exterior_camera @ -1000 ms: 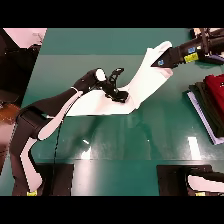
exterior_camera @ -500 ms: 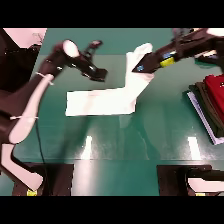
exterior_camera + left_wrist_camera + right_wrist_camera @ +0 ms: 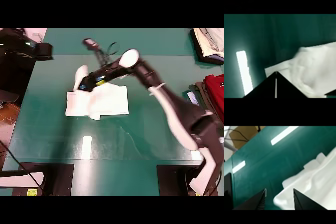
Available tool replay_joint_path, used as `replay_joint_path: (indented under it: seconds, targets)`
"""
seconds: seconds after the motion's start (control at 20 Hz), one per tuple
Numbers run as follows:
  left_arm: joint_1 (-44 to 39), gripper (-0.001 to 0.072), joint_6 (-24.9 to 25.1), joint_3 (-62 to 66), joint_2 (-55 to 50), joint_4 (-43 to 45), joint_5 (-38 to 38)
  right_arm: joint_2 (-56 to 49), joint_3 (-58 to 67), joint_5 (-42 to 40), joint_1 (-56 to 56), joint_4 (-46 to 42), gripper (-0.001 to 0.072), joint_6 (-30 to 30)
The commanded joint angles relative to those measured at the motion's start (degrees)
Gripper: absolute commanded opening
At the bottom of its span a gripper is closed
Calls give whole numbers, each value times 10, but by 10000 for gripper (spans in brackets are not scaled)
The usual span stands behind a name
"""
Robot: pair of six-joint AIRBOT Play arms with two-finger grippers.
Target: Fold the shirts.
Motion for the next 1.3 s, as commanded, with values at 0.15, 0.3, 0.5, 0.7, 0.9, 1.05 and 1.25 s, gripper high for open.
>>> replay_joint_path:
  seconds: [0.15,0.3,0.5,0.7,0.9,1.05,1.25]
  targets:
    - [28,30,0,0,39,-8,-28,2,-56,-58,-5,74,410,-10]
    - [26,30,0,-1,39,-28,-39,74,-125,71,-86,2,302,-2]
    - [26,30,1,-2,38,-57,-38,168,-285,119,-198,-79,300,53]
    - [26,30,1,-2,38,-62,-28,227,-449,40,-282,-49,456,73]
    - [26,30,1,-2,37,-65,-17,200,-512,5,-289,39,683,69]
    - [26,30,2,-2,37,-65,-17,150,-498,2,-262,72,682,66]
    - [26,30,15,-2,37,-66,-18,79,-423,-7,-205,108,671,66]
